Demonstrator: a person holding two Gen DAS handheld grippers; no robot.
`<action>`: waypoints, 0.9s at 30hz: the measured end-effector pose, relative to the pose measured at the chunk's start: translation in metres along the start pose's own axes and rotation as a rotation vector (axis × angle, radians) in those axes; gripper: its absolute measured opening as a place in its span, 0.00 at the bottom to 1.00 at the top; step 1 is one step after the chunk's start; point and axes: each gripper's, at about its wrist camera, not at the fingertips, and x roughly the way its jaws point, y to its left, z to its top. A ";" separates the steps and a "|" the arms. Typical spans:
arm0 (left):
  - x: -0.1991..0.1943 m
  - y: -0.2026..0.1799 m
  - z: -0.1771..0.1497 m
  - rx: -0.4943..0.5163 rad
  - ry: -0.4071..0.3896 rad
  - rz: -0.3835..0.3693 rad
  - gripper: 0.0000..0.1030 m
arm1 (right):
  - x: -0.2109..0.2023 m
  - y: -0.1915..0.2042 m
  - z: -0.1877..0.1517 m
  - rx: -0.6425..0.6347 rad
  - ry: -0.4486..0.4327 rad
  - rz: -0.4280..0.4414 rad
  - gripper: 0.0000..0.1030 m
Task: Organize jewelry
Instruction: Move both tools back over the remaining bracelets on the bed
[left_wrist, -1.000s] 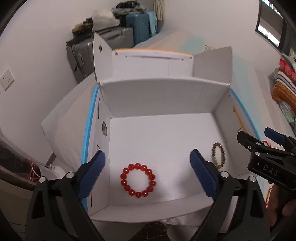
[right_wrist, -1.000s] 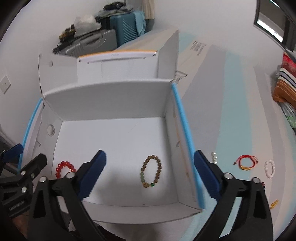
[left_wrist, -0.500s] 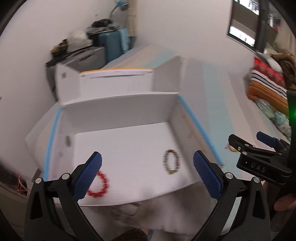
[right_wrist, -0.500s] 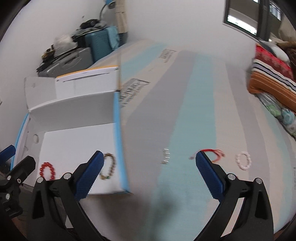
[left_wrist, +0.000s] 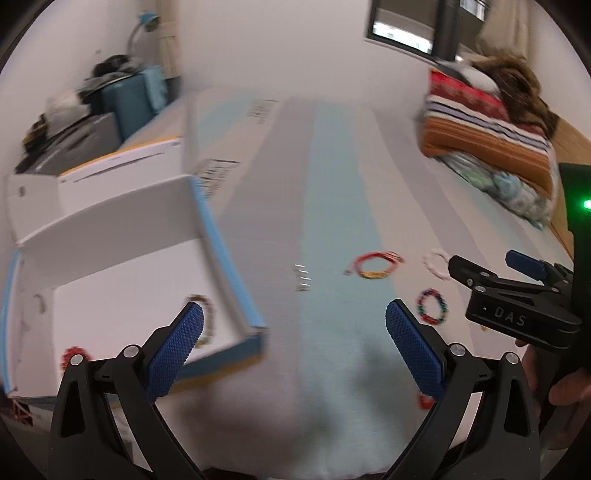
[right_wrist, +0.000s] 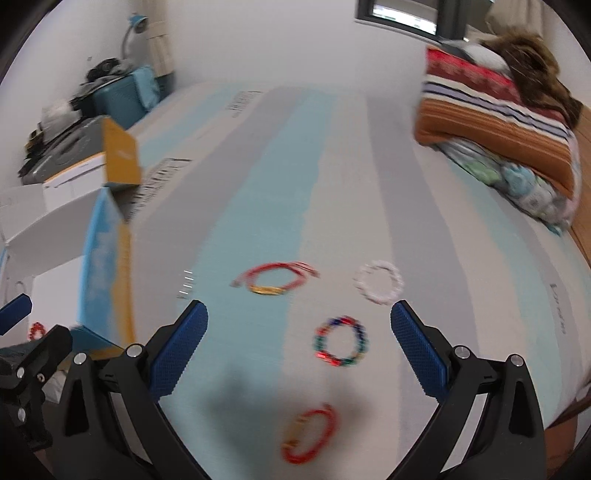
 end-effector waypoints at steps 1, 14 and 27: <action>0.004 -0.009 -0.001 0.012 0.006 -0.010 0.94 | 0.001 -0.009 -0.002 0.008 0.005 -0.008 0.93; 0.053 -0.106 -0.041 0.148 0.103 -0.105 0.94 | 0.032 -0.116 -0.044 0.126 0.098 -0.085 0.93; 0.098 -0.133 -0.079 0.196 0.170 -0.097 0.94 | 0.072 -0.166 -0.069 0.175 0.214 -0.091 0.93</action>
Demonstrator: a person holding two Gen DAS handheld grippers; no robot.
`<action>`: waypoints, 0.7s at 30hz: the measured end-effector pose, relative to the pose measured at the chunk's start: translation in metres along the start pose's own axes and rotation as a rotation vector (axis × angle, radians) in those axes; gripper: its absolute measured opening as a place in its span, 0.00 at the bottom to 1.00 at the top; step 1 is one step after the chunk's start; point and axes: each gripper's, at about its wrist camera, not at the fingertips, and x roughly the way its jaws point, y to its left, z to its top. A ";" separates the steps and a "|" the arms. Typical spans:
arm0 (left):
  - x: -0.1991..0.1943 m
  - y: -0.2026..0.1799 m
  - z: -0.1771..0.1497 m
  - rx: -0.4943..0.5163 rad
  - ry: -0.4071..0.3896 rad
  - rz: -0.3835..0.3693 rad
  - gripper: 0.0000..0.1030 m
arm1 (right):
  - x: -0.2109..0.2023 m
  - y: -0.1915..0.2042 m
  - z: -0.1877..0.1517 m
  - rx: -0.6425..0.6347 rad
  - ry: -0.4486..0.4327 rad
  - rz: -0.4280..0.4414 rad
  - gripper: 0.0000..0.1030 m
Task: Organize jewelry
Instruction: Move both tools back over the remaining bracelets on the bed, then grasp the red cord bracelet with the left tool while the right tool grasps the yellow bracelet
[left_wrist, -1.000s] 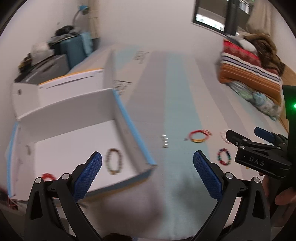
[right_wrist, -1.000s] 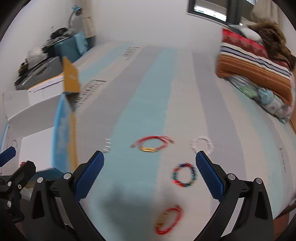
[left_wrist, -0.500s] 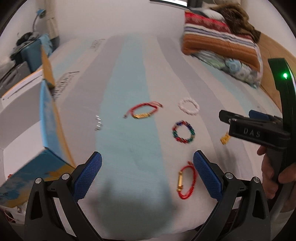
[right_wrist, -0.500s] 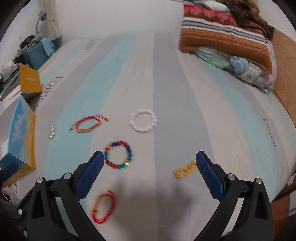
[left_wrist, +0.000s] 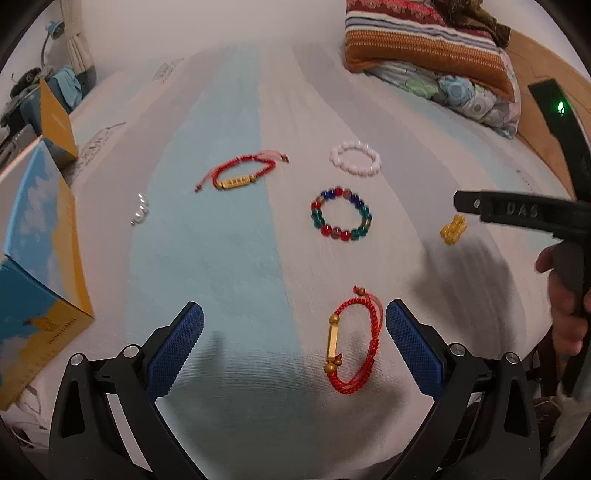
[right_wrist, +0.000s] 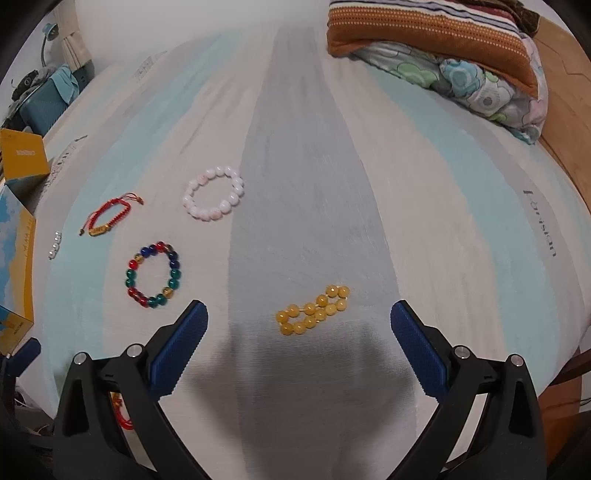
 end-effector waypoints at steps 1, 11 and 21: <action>0.004 -0.002 -0.002 0.004 0.008 0.002 0.94 | 0.003 -0.001 -0.001 -0.004 0.009 0.000 0.93; 0.028 -0.020 -0.013 0.041 0.062 -0.031 0.94 | 0.034 -0.010 -0.008 0.011 0.053 0.017 0.90; 0.048 -0.021 -0.013 0.035 0.114 -0.024 0.90 | 0.064 -0.007 -0.013 0.002 0.093 0.024 0.80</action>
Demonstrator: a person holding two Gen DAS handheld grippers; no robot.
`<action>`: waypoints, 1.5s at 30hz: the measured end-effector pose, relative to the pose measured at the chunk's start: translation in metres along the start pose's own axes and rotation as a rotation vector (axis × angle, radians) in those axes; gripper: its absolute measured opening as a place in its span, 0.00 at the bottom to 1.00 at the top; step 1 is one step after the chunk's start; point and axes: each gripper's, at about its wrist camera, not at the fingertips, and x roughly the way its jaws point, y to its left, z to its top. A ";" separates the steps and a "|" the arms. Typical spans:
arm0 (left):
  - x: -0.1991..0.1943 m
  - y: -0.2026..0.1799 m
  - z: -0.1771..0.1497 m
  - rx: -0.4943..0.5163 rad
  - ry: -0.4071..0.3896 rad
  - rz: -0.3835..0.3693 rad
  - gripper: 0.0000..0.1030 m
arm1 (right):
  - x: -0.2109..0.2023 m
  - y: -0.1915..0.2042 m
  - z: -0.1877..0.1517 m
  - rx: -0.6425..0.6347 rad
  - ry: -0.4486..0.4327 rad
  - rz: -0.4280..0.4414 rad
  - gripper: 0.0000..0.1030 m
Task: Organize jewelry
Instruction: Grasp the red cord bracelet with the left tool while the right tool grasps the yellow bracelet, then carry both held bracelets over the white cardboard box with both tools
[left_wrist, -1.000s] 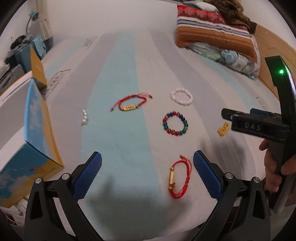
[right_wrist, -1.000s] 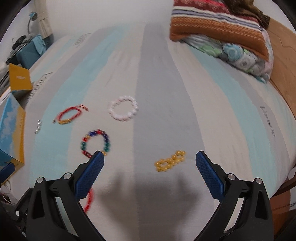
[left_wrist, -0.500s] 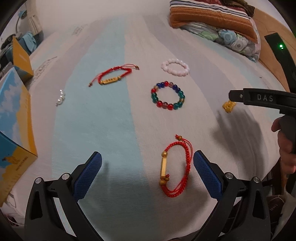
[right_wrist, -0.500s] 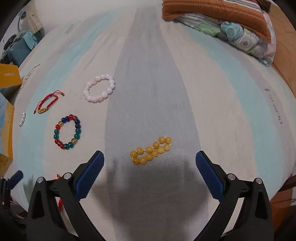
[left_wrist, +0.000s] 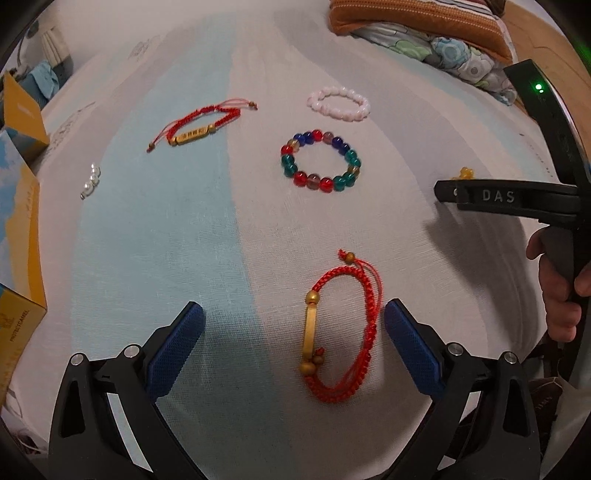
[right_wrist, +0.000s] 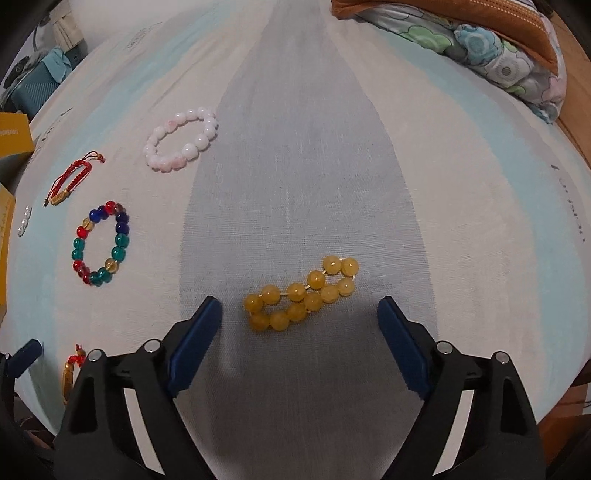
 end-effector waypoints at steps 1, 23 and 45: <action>0.002 0.001 0.000 -0.006 0.011 -0.004 0.88 | 0.000 -0.002 0.000 0.005 -0.003 0.004 0.79; -0.004 0.019 0.000 -0.024 0.029 -0.012 0.11 | 0.002 -0.016 0.005 0.034 -0.014 0.048 0.10; -0.019 0.028 0.002 -0.049 -0.003 -0.046 0.09 | -0.018 -0.010 0.006 0.026 -0.089 0.022 0.09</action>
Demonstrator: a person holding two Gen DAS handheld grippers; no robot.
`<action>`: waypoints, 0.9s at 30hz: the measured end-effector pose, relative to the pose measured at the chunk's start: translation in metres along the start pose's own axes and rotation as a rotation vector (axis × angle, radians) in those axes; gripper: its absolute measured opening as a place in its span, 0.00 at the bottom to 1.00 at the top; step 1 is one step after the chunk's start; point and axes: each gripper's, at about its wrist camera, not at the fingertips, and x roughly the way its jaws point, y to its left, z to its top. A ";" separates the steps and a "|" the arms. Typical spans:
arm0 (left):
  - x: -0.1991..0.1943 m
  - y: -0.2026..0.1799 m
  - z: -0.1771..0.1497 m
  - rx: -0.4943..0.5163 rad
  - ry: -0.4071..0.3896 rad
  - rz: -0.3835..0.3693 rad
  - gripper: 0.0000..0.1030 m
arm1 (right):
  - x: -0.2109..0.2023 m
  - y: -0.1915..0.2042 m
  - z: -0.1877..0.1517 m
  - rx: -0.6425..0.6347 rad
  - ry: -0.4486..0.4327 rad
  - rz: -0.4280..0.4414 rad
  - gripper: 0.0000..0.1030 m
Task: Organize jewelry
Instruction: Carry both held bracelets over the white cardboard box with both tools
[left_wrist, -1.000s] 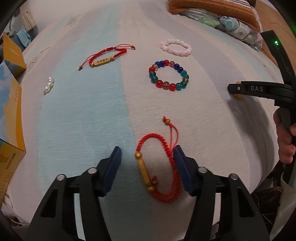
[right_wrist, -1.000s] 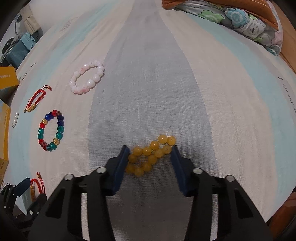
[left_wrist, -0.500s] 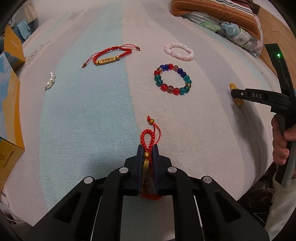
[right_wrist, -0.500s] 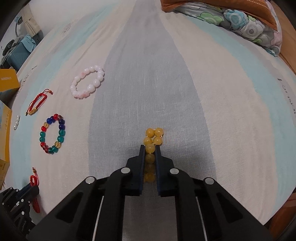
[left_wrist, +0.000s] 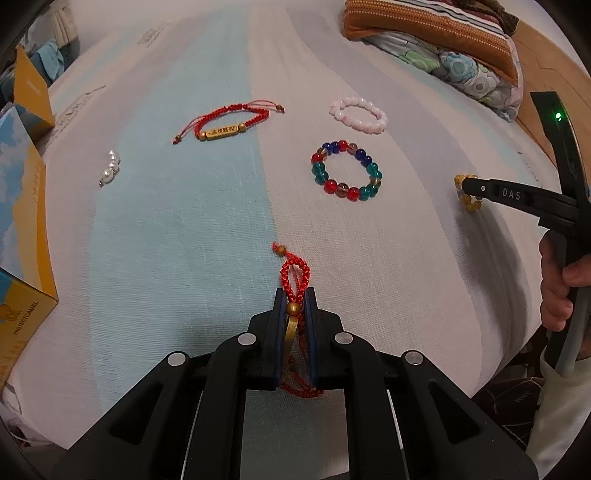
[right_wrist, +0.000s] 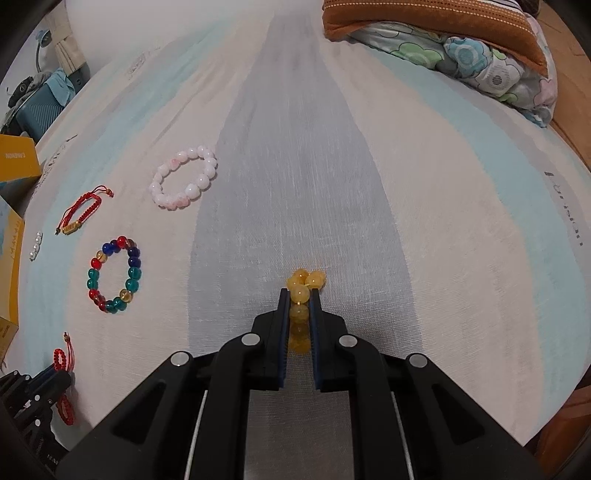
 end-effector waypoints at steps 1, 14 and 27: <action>-0.002 0.000 0.001 0.001 -0.004 -0.002 0.09 | -0.002 0.001 -0.001 -0.002 -0.003 -0.003 0.09; -0.033 0.010 0.029 0.006 -0.067 0.045 0.09 | -0.029 0.009 0.007 -0.002 -0.047 -0.008 0.09; -0.061 0.039 0.059 -0.043 -0.123 0.080 0.09 | -0.054 0.043 0.025 -0.016 -0.093 0.012 0.09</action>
